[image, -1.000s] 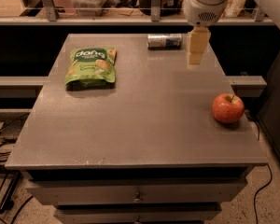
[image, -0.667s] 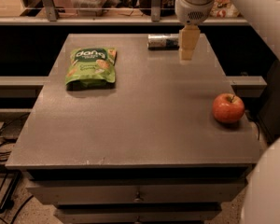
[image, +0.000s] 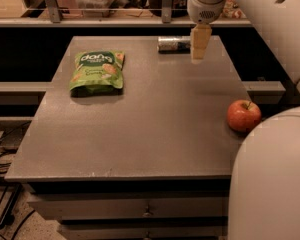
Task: Place redbull can upright
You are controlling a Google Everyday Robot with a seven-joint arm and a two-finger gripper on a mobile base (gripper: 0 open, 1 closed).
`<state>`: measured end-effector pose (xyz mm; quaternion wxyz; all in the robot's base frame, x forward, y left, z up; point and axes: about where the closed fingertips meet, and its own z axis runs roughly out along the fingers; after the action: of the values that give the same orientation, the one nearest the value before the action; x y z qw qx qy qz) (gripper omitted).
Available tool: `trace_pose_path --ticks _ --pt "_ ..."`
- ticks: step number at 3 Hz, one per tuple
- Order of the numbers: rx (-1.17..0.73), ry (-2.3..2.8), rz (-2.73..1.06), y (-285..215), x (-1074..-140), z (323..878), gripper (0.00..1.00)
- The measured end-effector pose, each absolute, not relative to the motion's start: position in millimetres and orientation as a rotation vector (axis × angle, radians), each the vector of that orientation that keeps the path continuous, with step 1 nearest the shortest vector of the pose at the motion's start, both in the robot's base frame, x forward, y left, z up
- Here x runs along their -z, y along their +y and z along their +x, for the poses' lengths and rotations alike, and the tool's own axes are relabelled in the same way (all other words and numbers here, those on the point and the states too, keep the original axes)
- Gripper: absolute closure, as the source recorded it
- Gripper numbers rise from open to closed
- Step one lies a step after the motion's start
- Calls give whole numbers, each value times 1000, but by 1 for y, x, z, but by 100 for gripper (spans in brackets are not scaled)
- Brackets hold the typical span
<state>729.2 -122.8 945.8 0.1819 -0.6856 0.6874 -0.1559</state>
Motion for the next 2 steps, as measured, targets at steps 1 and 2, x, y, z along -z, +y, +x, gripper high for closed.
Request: trace_pose_path --ticks 1,2 --pt "480 1989 -1952 -124 -931 739 0" --pt "552 2012 -1951 -122 -914 761 0"
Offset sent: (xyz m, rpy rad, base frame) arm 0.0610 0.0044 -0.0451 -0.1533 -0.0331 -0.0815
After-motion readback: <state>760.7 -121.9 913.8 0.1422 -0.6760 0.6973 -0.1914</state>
